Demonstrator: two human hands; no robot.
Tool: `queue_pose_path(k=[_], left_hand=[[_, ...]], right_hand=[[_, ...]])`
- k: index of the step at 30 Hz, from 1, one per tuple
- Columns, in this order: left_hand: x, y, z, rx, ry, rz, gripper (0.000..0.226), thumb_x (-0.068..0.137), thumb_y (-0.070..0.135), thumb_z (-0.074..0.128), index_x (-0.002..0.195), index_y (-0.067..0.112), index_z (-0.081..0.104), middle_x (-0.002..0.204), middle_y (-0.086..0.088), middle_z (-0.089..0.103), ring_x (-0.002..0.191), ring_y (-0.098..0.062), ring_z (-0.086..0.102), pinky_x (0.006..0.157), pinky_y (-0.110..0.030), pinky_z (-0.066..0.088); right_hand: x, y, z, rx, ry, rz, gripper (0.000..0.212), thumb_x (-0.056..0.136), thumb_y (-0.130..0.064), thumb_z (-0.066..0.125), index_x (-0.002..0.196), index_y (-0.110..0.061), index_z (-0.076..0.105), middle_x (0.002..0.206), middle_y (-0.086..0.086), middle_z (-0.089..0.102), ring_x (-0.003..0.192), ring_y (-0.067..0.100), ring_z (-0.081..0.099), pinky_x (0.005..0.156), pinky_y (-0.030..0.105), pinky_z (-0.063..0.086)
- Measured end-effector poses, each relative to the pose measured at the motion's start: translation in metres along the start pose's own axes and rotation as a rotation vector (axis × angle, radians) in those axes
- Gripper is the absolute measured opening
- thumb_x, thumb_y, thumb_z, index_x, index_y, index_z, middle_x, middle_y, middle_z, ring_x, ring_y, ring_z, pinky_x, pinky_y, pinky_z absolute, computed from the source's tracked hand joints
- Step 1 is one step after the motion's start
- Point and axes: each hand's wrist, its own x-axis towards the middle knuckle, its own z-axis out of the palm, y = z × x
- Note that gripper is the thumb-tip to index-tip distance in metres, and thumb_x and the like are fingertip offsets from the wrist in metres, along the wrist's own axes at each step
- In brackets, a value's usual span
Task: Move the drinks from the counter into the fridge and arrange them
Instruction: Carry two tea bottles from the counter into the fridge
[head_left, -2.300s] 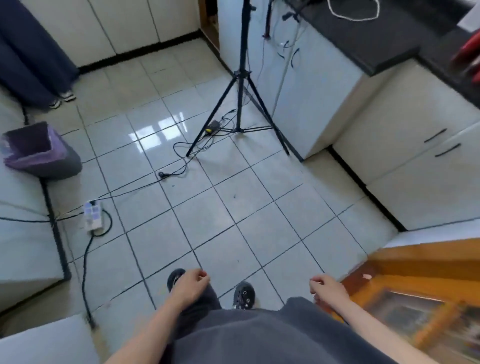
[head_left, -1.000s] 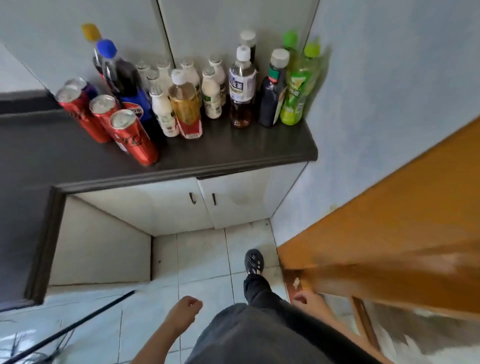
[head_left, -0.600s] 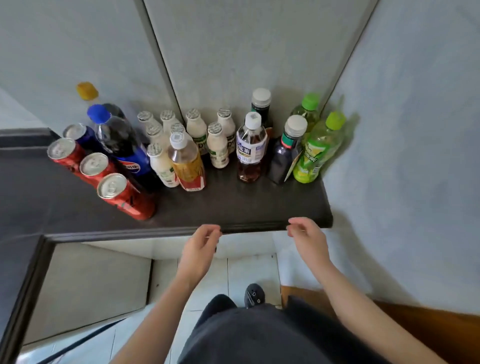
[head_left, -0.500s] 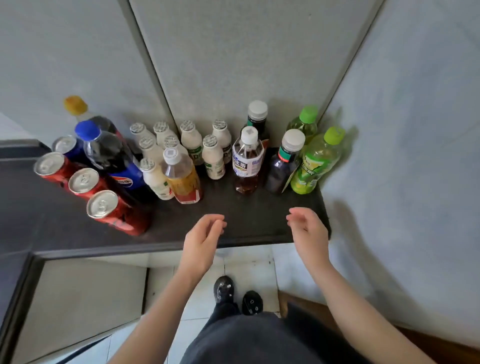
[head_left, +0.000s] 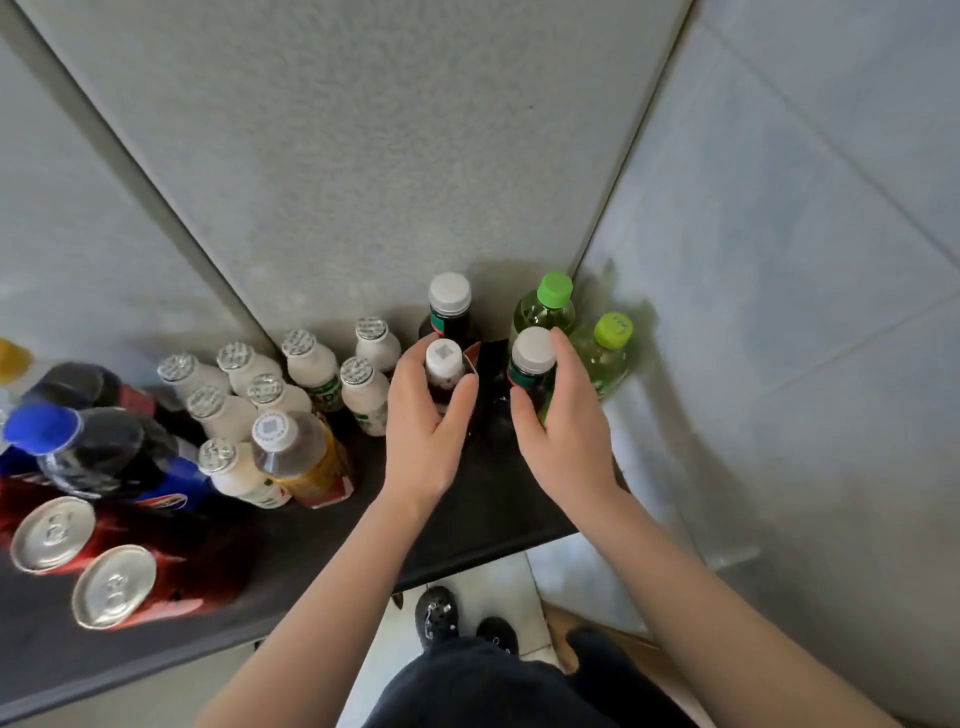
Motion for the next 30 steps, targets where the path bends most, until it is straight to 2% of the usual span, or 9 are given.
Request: queue_pose_path(k=[5,7,10,13,16,19,24,27,30], left_hand=[[0.007,-0.016,0.001,0.041,0.004,0.074,0.032,0.089,0.039,0.051,0.12,0.034,0.044,0.116,0.007,0.053,0.11,-0.004,0.05,0.092,-0.009,0.034],[0.01,-0.022,0.0,0.07,0.009,0.099,0.032,0.09,0.039,0.049,0.121,0.029,0.047,0.115,0.007,0.052,0.108,-0.006,0.049,0.092,-0.01,0.035],[0.013,-0.028,-0.002,0.114,0.016,0.142,0.033,0.091,0.038,0.05,0.118,0.02,0.052,0.111,0.008,0.051,0.106,-0.013,0.051,0.093,-0.024,0.04],[0.01,-0.027,-0.002,0.101,0.037,0.177,0.026,0.091,0.036,0.051,0.112,0.02,0.054,0.106,0.01,0.051,0.1,-0.015,0.052,0.088,-0.029,0.042],[0.001,-0.021,-0.006,-0.022,0.072,0.049,0.014,0.09,0.038,0.052,0.097,0.026,0.052,0.093,0.008,0.055,0.089,-0.011,0.054,0.079,-0.025,0.044],[-0.014,-0.015,-0.013,-0.16,0.11,-0.097,0.015,0.088,0.042,0.052,0.086,0.027,0.052,0.083,0.006,0.056,0.079,0.0,0.053,0.071,-0.017,0.044],[-0.042,-0.004,-0.027,-0.225,0.108,-0.207,0.005,0.086,0.043,0.054,0.082,0.039,0.055,0.076,0.018,0.057,0.072,0.005,0.053,0.066,-0.008,0.045],[-0.063,0.002,-0.039,-0.214,0.146,-0.242,0.008,0.09,0.039,0.054,0.084,0.036,0.057,0.073,0.018,0.056,0.07,0.006,0.053,0.065,-0.01,0.046],[-0.09,0.01,-0.051,-0.209,0.209,-0.282,0.013,0.089,0.043,0.053,0.087,0.032,0.058,0.076,0.013,0.06,0.072,0.005,0.056,0.065,-0.011,0.049]], right_hand=[[0.005,0.001,0.011,-0.085,0.074,0.016,0.053,0.094,-0.021,0.052,0.14,-0.002,0.037,0.138,0.012,0.05,0.127,0.023,0.046,0.098,0.015,0.03],[0.007,0.004,0.01,-0.139,0.076,-0.019,0.053,0.092,-0.027,0.053,0.137,0.0,0.042,0.128,0.015,0.056,0.118,0.025,0.051,0.095,0.018,0.034],[0.004,0.007,0.008,-0.119,0.06,-0.018,0.056,0.089,-0.038,0.057,0.13,-0.001,0.049,0.113,0.01,0.056,0.105,0.017,0.05,0.085,0.016,0.036],[-0.005,0.011,0.011,-0.092,0.065,-0.018,0.051,0.087,-0.046,0.052,0.115,-0.003,0.057,0.105,0.005,0.056,0.096,0.014,0.053,0.079,0.017,0.04],[-0.01,0.01,0.017,0.074,0.038,0.074,0.047,0.089,-0.043,0.053,0.117,-0.006,0.052,0.108,0.0,0.058,0.099,0.013,0.055,0.084,0.02,0.042],[-0.012,0.009,0.018,0.159,0.067,0.175,0.044,0.089,-0.039,0.052,0.12,-0.009,0.049,0.109,-0.006,0.058,0.101,0.009,0.055,0.086,0.019,0.043],[-0.024,0.01,0.001,0.293,0.135,0.218,0.028,0.088,-0.04,0.049,0.111,-0.024,0.045,0.097,-0.022,0.055,0.087,-0.009,0.053,0.076,0.003,0.038],[-0.04,0.002,-0.007,0.383,0.05,0.176,0.026,0.088,-0.04,0.05,0.109,-0.024,0.047,0.096,-0.021,0.057,0.09,-0.014,0.053,0.078,0.002,0.038],[-0.059,-0.005,-0.013,0.425,-0.124,0.128,0.027,0.087,-0.045,0.05,0.107,-0.028,0.049,0.095,-0.021,0.057,0.091,-0.012,0.055,0.075,0.002,0.039]])
